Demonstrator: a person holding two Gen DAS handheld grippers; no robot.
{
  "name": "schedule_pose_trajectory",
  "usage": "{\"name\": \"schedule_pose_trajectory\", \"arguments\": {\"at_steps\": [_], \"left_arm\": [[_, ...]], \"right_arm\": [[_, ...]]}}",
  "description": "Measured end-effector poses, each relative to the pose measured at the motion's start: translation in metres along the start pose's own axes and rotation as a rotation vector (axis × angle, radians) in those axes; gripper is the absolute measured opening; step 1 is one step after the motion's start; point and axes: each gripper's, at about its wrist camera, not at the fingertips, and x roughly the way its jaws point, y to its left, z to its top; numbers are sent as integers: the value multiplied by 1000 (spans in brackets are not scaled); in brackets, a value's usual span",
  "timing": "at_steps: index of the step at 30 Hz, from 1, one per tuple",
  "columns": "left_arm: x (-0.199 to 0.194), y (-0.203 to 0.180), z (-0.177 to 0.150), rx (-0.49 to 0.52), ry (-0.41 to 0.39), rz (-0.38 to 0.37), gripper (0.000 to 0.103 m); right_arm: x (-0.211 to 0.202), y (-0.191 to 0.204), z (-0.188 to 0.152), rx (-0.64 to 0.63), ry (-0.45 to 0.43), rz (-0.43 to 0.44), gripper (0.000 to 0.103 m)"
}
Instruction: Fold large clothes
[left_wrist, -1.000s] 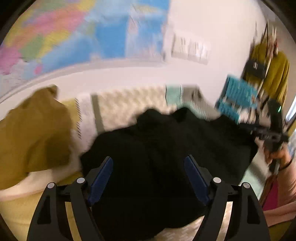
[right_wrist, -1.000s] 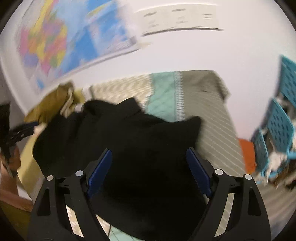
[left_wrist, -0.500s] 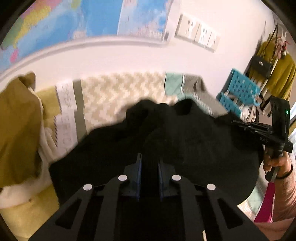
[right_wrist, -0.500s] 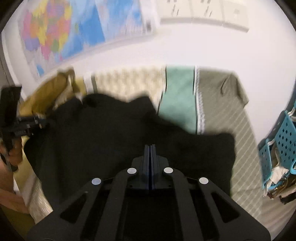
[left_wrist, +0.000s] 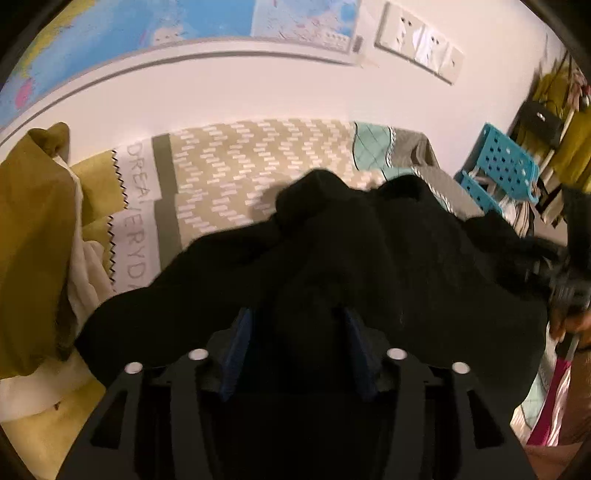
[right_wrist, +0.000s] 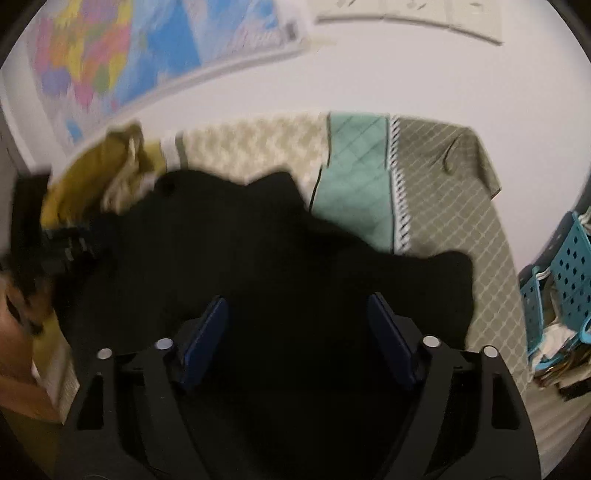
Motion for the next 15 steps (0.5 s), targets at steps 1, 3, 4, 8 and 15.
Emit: {"name": "schedule_pose_trajectory", "arguments": {"at_steps": [1, 3, 4, 8, 15], "left_arm": [[-2, 0, 1, 2, -8, 0, 55], [-2, 1, 2, 0, -9, 4, 58], [-4, 2, 2, -2, -11, -2, 59], [-26, 13, 1, -16, -67, -31, 68], [-38, 36, 7, 25, -74, 54, 71]], "right_arm": [[4, 3, -2, -17, 10, -14, 84], [12, 11, -6, -77, 16, -59, 66], [15, 12, -7, -87, 25, -46, 43], [9, 10, -7, -81, -5, -43, 3], [-22, -3, 7, -37, -114, -96, 1]]}}
